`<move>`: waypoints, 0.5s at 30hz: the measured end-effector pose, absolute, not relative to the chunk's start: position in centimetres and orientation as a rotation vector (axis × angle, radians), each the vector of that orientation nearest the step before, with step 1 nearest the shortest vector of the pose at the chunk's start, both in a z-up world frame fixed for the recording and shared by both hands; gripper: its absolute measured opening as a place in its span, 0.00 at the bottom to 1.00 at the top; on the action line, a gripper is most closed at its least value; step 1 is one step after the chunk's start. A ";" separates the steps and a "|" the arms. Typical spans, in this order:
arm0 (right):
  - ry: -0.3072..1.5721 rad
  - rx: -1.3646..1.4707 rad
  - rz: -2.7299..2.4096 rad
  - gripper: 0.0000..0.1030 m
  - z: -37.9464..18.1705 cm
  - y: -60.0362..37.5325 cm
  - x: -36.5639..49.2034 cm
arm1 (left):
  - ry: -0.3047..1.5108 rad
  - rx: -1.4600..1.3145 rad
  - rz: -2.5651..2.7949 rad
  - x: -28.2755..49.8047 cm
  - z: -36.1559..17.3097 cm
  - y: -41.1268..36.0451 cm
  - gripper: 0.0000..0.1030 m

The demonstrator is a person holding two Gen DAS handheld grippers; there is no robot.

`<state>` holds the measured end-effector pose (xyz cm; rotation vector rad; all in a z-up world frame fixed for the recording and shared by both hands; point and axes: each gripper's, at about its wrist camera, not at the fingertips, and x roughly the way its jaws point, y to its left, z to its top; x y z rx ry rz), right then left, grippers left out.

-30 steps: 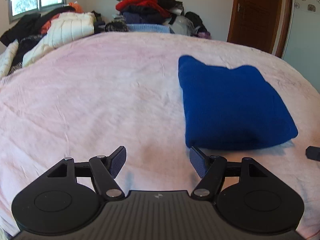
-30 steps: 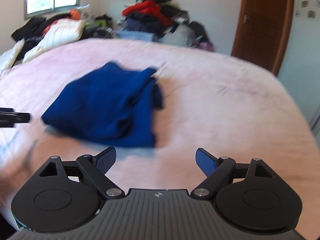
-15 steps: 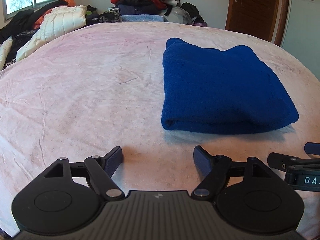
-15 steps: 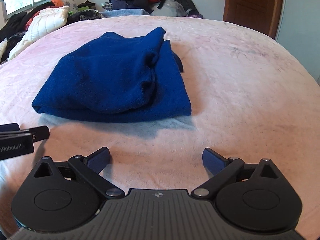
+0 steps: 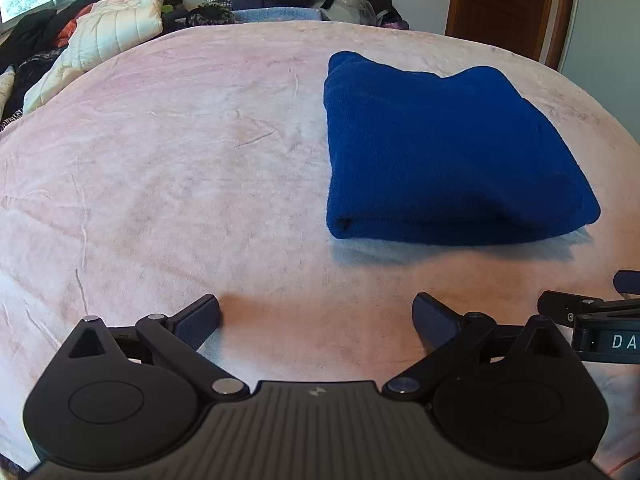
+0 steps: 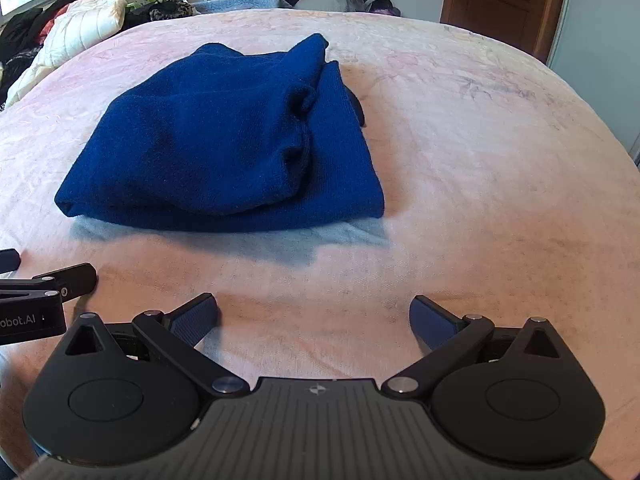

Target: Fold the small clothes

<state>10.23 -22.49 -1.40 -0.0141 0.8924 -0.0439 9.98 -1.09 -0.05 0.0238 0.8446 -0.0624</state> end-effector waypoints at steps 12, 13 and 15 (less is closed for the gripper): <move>0.892 -0.008 -0.053 1.00 -1.4 -22.5 10.3 | 0.875 0.013 -0.043 10.3 0.2 -1.1 1.00; 0.891 -0.009 -0.053 1.00 -1.4 -22.5 10.2 | 0.879 0.013 -0.043 10.4 0.2 -1.2 1.00; 0.889 -0.007 -0.054 1.00 -1.4 -22.5 10.2 | 0.882 0.008 -0.041 10.4 0.3 -1.1 1.00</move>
